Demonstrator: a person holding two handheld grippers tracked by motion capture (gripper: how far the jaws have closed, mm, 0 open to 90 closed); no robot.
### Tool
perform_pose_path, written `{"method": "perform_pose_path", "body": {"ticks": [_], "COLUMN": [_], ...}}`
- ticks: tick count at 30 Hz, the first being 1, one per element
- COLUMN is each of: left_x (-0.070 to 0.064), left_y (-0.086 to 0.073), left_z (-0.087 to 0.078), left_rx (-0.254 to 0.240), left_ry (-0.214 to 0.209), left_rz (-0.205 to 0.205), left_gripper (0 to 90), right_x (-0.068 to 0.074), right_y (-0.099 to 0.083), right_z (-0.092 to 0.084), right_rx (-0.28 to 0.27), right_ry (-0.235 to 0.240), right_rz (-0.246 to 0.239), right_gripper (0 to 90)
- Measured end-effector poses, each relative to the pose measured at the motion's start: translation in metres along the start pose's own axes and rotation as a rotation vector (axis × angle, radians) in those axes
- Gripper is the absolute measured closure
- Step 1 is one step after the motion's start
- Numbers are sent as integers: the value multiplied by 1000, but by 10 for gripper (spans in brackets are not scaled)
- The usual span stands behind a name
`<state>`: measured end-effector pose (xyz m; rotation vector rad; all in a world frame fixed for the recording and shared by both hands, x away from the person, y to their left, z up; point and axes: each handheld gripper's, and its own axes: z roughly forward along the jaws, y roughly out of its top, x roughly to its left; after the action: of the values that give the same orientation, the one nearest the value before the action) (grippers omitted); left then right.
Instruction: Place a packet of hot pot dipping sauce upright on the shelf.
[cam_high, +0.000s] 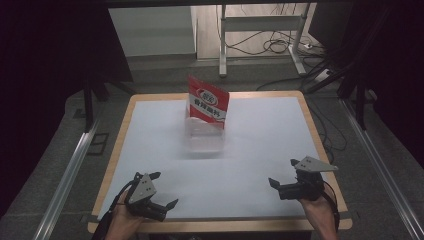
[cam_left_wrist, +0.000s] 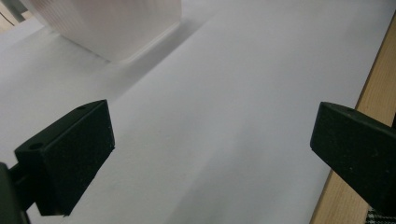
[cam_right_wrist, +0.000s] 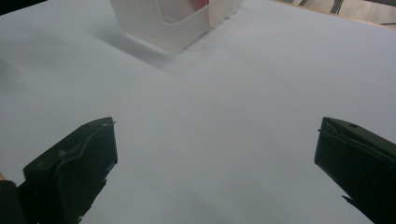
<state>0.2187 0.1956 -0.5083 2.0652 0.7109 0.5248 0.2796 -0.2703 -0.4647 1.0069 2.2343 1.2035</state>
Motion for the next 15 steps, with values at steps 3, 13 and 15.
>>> {"method": "perform_pose_path", "body": {"ticks": [3, 13, 15], "left_x": [0, 0, 0], "left_y": [0, -1, -1], "left_z": [0, 1, 1], "left_rx": [0, 7, 10], "left_ry": [1, 0, 0], "left_rz": [-2, -3, -2], "left_gripper": [0, 0, 0], "right_x": [-1, -6, -9], "right_y": [-6, -26, -31], "right_z": [-4, -13, -13], "right_rx": [-4, 14, 25], "right_ry": [-1, -30, -33], "right_rz": [7, 22, 31], "right_gripper": [0, 0, 0]}}
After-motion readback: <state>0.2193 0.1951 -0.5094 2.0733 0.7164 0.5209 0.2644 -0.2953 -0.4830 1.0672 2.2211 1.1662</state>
